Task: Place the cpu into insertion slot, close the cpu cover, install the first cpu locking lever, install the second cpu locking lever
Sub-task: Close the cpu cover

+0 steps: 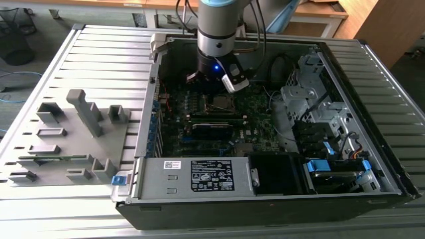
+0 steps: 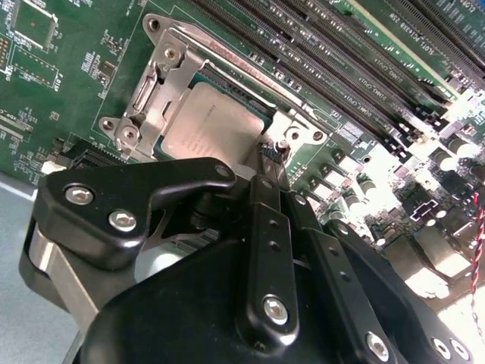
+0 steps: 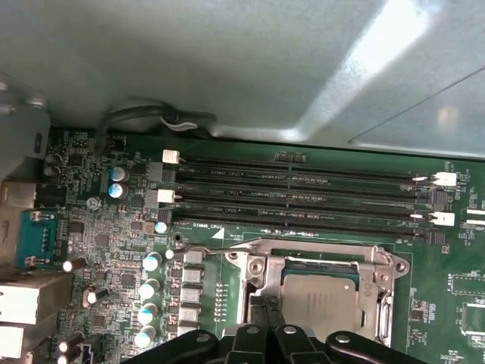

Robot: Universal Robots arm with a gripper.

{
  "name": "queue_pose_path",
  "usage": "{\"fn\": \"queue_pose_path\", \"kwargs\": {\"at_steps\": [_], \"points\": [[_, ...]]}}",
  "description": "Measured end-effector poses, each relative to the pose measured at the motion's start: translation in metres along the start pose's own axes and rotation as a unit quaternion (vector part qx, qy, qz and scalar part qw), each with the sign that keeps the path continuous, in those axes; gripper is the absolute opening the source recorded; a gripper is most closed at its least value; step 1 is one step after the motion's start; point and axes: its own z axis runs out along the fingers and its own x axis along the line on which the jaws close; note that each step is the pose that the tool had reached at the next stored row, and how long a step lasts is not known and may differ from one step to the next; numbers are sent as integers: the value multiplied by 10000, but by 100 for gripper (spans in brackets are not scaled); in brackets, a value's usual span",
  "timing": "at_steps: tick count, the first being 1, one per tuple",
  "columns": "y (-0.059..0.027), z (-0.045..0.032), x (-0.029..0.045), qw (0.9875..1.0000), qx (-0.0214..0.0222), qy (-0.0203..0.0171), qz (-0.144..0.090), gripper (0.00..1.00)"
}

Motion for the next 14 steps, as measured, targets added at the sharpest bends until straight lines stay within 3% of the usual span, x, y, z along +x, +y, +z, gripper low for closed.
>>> {"fn": "queue_pose_path", "kwargs": {"at_steps": [14], "points": [[0, 7, 11, 10000, 0, 0, 0, 11]]}}
